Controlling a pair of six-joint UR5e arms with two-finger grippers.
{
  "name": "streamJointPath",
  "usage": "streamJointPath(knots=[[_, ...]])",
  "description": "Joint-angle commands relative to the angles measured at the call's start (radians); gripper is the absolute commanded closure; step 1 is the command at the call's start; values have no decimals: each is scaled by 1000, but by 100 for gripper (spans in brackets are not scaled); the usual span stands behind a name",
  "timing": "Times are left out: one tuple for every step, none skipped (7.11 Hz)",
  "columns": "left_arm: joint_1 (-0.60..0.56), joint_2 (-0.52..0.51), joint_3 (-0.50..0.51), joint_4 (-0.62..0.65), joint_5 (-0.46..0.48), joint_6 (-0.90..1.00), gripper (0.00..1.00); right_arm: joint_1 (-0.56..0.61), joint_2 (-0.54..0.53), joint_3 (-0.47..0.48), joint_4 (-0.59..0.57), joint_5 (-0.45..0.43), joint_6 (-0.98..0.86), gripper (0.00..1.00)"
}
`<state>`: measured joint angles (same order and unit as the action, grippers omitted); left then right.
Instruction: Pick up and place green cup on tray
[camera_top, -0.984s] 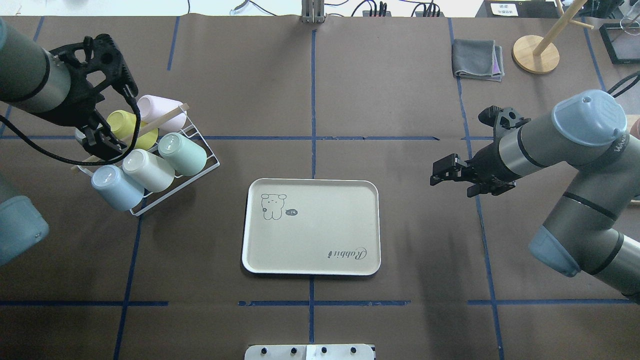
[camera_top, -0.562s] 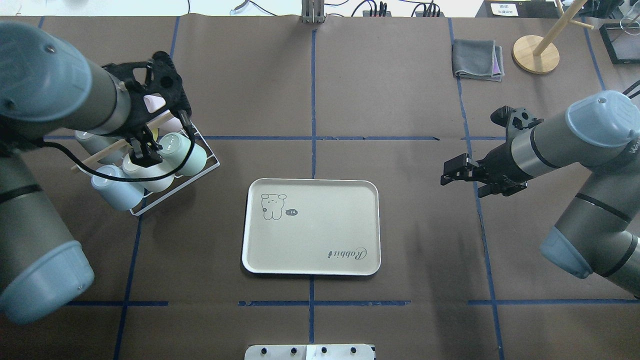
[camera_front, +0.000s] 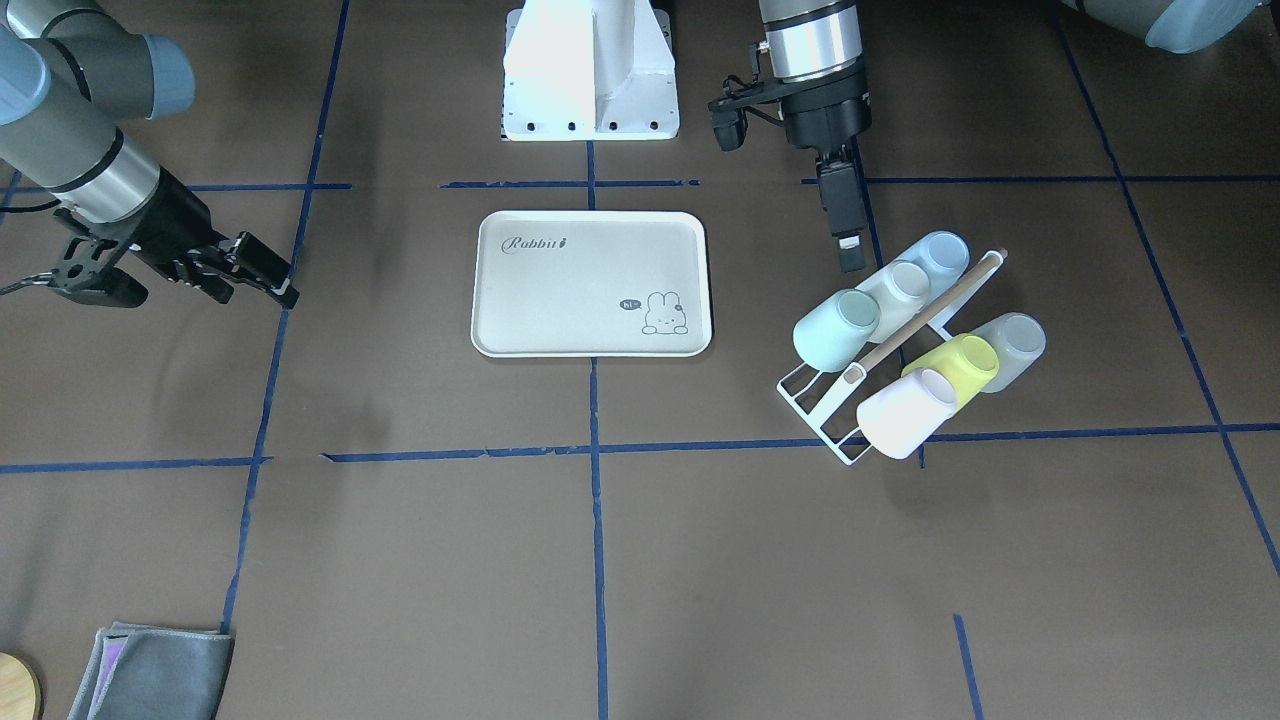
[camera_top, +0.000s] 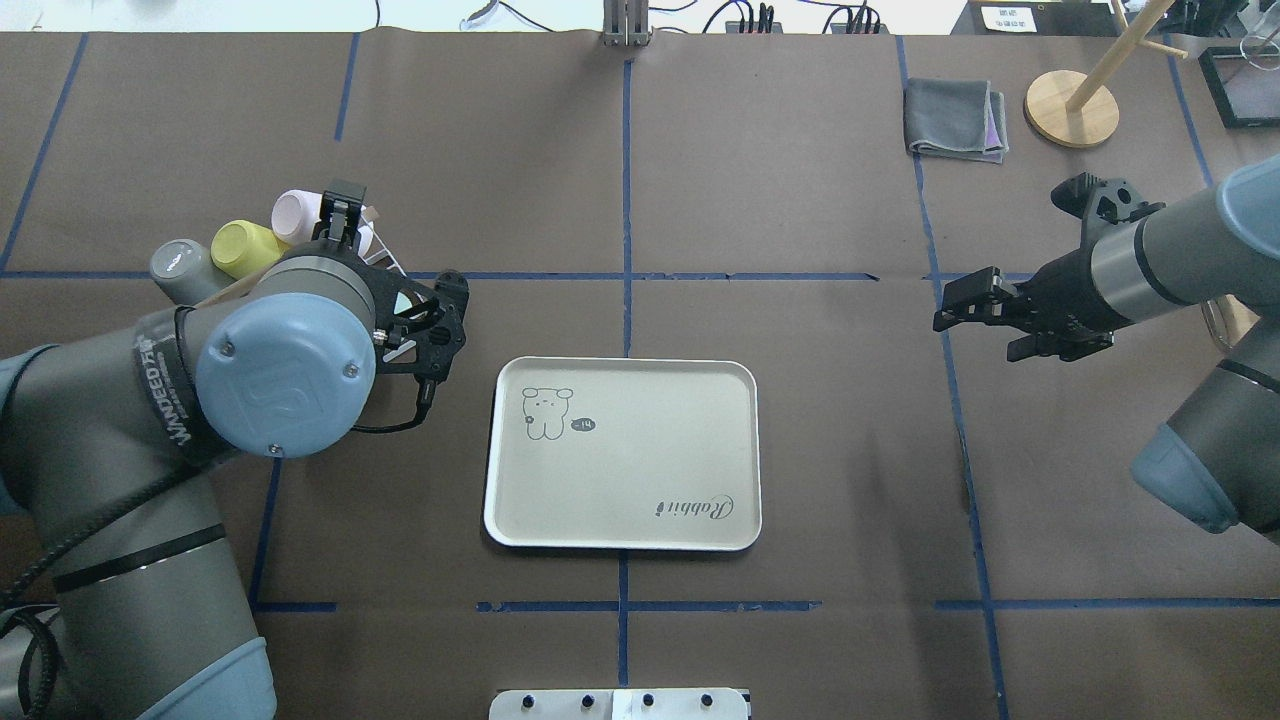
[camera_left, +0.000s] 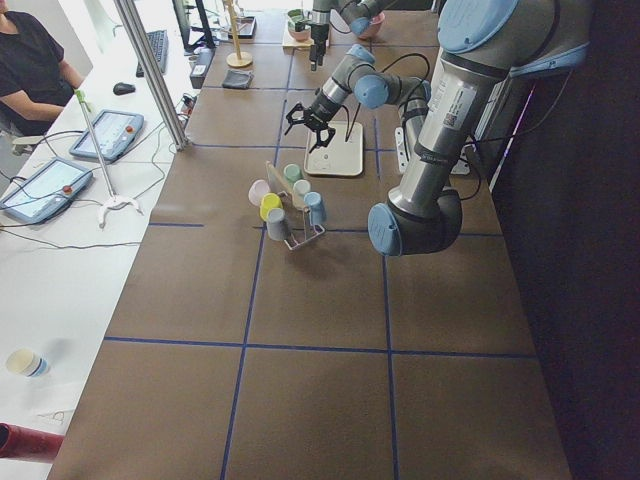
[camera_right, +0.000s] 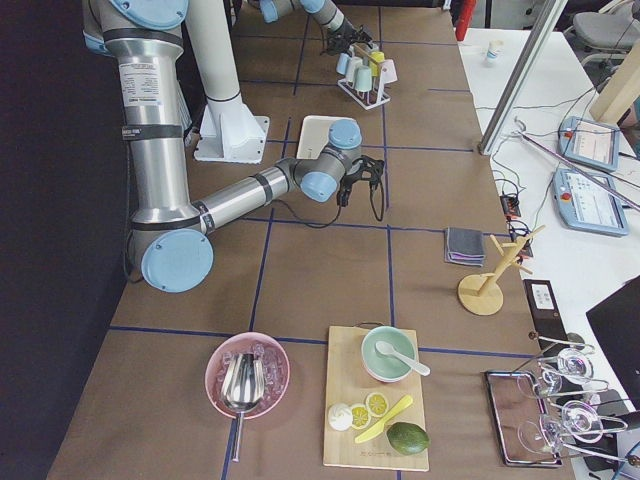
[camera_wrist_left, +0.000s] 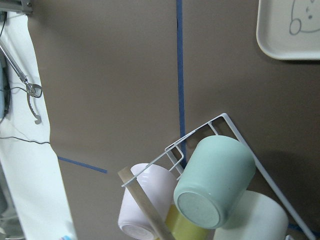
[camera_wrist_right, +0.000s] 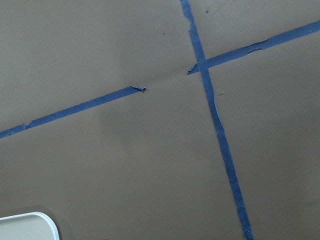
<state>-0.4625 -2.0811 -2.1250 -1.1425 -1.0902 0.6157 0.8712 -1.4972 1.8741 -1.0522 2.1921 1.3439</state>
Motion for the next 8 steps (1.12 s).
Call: streamJointPath(knots=[[42, 4, 75, 3, 145, 194, 0, 31, -38, 2, 1, -2, -5, 0], [85, 3, 104, 15, 255, 257, 0, 37, -52, 2, 1, -5, -5, 0], [125, -2, 143, 30, 310, 269, 0, 38, -70, 0, 3, -8, -5, 0], [145, -7, 184, 41, 359, 268, 0, 40, -83, -1, 4, -8, -5, 0], [150, -7, 233, 43, 375, 262, 0, 40, -89, -3, 4, -8, -5, 0], [163, -8, 266, 46, 389, 231, 0, 38, -84, -9, 4, -8, -5, 0], [172, -5, 273, 56, 404, 214, 0, 40, -81, -7, 4, -8, -5, 0], [176, -16, 295, 58, 406, 213, 0, 43, -81, -3, 4, -8, -5, 0]])
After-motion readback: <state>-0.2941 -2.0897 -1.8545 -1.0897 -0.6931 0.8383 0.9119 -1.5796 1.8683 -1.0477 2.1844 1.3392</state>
